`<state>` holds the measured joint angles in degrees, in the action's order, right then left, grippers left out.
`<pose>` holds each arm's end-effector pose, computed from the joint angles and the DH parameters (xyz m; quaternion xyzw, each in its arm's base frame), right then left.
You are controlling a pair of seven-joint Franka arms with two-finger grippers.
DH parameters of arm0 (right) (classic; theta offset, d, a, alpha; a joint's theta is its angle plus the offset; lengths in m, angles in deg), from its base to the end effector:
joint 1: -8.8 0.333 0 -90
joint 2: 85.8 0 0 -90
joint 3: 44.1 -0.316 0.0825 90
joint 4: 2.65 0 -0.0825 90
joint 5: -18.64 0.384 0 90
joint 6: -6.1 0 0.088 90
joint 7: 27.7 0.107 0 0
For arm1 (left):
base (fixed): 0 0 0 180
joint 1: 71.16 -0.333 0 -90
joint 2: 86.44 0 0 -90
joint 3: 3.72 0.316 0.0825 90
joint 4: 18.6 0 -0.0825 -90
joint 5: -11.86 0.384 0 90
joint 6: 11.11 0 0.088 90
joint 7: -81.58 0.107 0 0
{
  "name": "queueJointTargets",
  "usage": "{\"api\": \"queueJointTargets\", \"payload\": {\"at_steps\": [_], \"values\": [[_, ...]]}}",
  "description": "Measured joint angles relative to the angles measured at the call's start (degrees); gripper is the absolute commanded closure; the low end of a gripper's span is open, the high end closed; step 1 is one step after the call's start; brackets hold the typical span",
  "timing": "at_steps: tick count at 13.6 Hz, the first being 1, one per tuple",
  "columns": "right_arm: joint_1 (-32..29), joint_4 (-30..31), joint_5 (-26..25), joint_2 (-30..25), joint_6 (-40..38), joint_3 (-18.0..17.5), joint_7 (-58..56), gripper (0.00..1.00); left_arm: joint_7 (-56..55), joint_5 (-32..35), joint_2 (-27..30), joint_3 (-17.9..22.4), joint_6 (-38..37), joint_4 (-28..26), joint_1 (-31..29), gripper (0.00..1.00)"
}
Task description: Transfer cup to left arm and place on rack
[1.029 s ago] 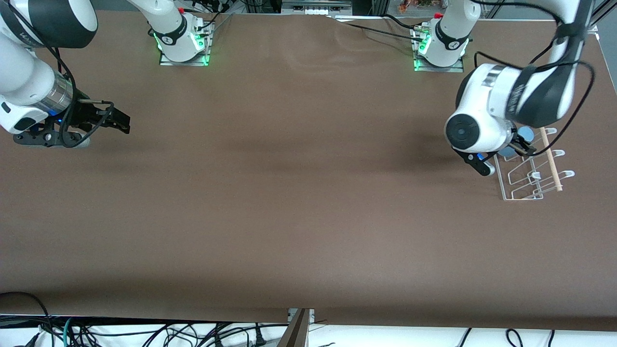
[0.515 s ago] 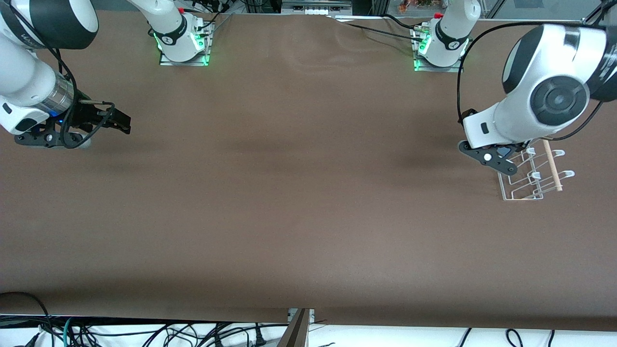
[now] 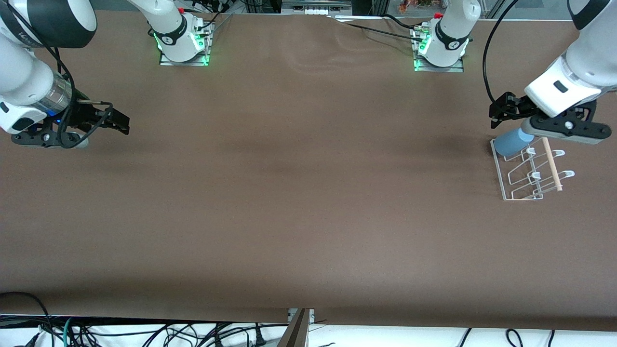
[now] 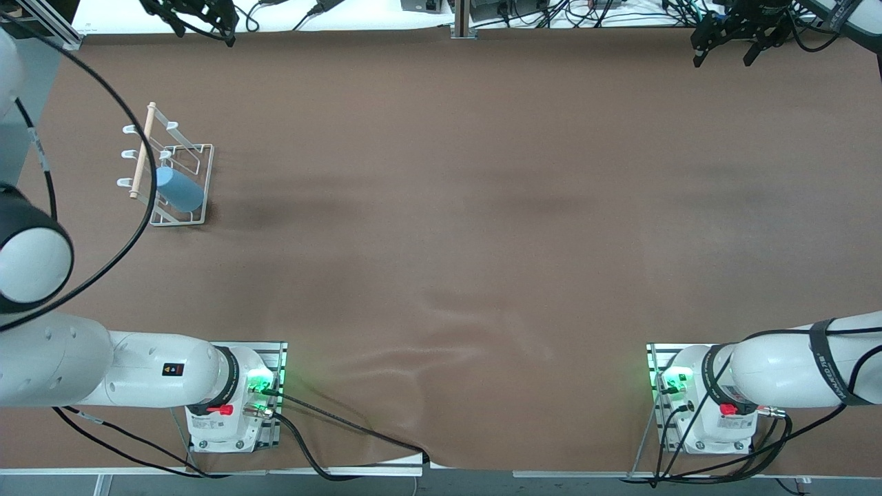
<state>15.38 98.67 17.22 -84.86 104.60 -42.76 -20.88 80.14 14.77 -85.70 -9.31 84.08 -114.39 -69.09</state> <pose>0.5591 0.0490 0.5342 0.9993 -0.0116 -0.0313 0.0158 0.5521 -0.0695 0.5917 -0.9981 0.0565 -0.0032 0.0257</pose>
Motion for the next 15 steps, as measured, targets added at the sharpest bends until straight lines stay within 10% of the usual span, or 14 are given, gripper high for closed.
{"api": "queueJointTargets", "payload": {"at_steps": [15], "values": [[-0.4, -2.0, 0.0, 0.0, -1.0, 0.0, 0.0, 0.01, -4.1, -4.2, 1.1, 1.1, 1.4, -3.7, -0.1, 0.00]]}}
